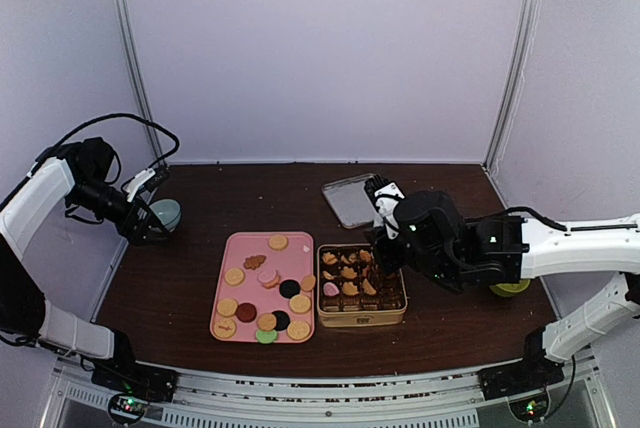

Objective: Pack the cookies
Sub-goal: Place the fake cookies in the empty pocket of the box, then pick up the fake cookies from the plate.

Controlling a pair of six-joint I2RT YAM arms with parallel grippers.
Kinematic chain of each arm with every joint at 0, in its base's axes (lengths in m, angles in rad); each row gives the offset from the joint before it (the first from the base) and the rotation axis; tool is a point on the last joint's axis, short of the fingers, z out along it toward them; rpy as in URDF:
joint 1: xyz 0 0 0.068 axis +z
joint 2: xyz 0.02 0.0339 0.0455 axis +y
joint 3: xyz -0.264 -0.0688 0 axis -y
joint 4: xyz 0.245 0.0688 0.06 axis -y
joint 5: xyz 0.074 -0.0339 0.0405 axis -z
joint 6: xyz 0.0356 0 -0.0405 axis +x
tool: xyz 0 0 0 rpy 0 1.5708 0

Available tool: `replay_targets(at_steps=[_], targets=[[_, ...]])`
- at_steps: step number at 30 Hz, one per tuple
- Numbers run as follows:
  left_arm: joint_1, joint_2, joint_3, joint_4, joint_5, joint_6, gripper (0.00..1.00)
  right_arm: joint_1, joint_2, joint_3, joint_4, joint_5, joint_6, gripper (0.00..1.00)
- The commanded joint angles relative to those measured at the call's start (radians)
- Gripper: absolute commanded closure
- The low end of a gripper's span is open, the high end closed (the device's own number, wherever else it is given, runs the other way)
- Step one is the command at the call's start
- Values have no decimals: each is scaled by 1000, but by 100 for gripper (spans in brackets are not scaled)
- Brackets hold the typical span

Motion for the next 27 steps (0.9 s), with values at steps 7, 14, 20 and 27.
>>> replay_targets(at_steps=[7,14,20,27], targets=[[4,-7,35,-16,19,16,2,4,-12,122,75,-32,-63,74],[4,-12,35,-19,-4,17,2,28,189,265,149,-119,-78,70],[4,-10,39,-20,-3,17,2,42,372,419,140,-183,-114,65],[4,-11,27,-20,-4,22,2,41,501,517,111,-156,-185,63]])
